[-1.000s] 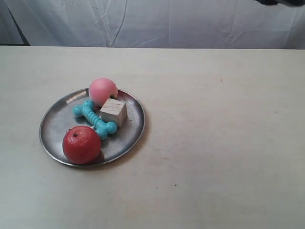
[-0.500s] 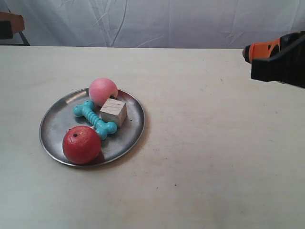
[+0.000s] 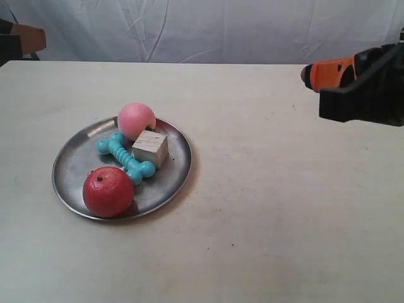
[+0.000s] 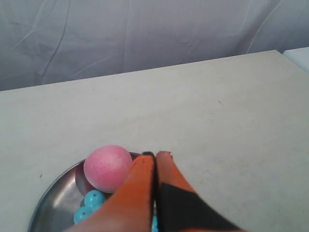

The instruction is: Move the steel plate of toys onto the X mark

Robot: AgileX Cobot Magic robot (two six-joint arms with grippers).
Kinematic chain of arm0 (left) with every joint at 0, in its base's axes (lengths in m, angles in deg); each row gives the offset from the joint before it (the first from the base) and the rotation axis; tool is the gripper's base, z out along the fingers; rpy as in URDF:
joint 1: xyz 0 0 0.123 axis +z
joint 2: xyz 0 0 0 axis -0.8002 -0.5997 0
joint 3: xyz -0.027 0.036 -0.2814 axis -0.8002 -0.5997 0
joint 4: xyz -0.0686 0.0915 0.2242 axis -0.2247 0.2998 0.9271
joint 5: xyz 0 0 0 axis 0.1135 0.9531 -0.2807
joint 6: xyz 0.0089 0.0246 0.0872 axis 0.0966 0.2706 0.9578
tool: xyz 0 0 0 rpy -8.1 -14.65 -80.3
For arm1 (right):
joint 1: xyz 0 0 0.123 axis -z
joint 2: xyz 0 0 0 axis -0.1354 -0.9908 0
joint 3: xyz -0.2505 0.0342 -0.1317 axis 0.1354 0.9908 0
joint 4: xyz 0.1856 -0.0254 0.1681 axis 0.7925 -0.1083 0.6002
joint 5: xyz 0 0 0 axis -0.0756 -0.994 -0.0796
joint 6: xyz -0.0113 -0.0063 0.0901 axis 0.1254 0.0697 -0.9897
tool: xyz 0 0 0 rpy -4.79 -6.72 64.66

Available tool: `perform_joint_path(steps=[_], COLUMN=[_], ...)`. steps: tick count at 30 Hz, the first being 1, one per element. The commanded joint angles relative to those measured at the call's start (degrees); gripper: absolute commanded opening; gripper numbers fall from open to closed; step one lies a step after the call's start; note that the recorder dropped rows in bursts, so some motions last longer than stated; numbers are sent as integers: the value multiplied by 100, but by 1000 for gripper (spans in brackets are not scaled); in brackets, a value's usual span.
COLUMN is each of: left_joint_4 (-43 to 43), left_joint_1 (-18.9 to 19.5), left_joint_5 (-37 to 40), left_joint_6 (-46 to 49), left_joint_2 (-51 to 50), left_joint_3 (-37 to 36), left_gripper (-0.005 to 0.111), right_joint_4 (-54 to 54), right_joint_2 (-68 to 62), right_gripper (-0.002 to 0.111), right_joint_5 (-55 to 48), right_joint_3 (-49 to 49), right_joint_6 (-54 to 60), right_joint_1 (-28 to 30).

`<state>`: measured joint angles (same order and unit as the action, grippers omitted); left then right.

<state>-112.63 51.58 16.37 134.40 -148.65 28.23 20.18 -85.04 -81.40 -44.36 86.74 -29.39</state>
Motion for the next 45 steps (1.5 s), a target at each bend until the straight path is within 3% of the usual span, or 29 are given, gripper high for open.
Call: perform_joint_path(steps=[1,8,18,31,39,45], left_joint_4=[-76,-104,-104,-56,-36,-100], left_joint_1=[-35,-35,-35,-35,-35,-35], left_joint_5=[116,318,317,301,312,242], left_joint_6=[10,10,10,21,21,11], left_joint_2=[29,29,29,29,29,29], left_joint_3=[-36,-36,-36,-36,-36,-36], left_gripper=[0,0,0,0,0,0], right_joint_4=[38,60,60,167,449,449], right_joint_2=[573,2263,3281,4533,4717,4720], right_gripper=[0,0,0,0,0,0], right_joint_5=[127,178,155,-1,289,289], right_joint_3=[276,1315,2355,4040,4095,4095], right_joint_6=[25,25,25,25,25,25], right_joint_1=[-97,156,1924,2094,2766,2785])
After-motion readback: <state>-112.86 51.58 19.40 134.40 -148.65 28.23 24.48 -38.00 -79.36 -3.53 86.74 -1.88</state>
